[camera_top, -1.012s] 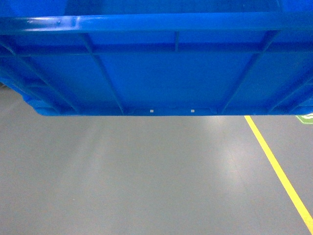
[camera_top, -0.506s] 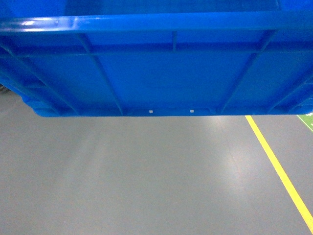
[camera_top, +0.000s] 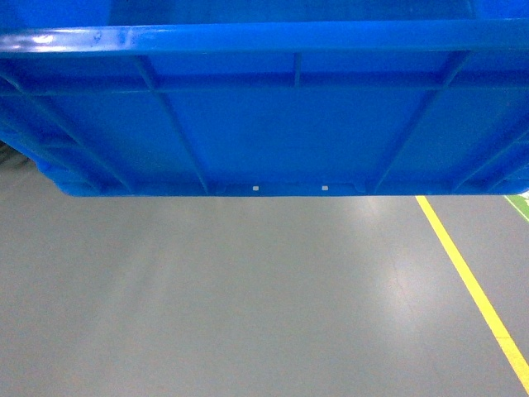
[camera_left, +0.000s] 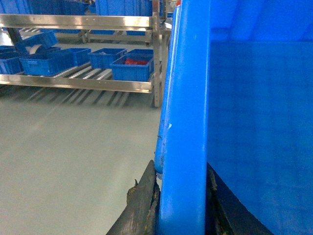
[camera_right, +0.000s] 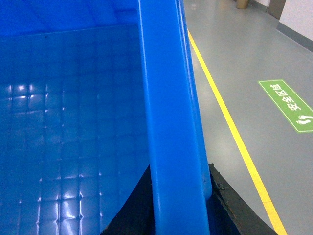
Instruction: Place box next to blue box on left shelf
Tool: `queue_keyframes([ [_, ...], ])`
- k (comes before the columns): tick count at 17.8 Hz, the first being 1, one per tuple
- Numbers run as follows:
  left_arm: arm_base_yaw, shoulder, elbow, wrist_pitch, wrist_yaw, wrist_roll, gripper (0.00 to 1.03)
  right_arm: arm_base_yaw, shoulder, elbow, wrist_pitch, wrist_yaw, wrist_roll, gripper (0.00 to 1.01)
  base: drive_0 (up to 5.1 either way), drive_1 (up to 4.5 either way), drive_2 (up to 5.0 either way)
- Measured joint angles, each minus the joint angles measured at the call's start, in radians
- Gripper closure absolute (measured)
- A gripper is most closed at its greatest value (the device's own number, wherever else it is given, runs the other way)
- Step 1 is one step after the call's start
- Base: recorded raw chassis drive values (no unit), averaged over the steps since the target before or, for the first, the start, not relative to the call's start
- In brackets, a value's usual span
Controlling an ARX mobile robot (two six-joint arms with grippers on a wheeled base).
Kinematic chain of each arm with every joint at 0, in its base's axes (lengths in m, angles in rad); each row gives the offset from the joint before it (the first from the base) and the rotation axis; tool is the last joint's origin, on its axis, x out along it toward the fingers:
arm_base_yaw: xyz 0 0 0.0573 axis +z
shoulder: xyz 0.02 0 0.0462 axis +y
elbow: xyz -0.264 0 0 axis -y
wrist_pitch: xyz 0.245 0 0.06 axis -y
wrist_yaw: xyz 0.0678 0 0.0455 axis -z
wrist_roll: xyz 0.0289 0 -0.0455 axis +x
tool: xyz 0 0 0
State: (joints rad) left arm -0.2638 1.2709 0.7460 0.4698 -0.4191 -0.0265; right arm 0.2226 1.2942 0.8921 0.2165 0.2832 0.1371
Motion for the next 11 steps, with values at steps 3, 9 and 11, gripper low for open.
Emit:
queue_keyframes([
  [3, 0.0, 0.0, 0.0, 0.0, 0.0, 0.0, 0.88, 0.0, 0.0, 0.0, 0.0, 0.0, 0.0, 0.8, 0.0, 4.17, -4.2],
  [9, 0.0, 0.0, 0.0, 0.001, 0.001, 0.0, 0.88, 0.0, 0.0, 0.0, 0.001, 0.002, 0.0, 0.8, 0.0, 4.21, -4.1],
  [11, 0.0, 0.0, 0.0, 0.0, 0.002, -0.001, 0.88, 0.0, 0.0, 0.0, -0.001, 0.002, 0.0, 0.8, 0.0, 4.13, -4.2],
])
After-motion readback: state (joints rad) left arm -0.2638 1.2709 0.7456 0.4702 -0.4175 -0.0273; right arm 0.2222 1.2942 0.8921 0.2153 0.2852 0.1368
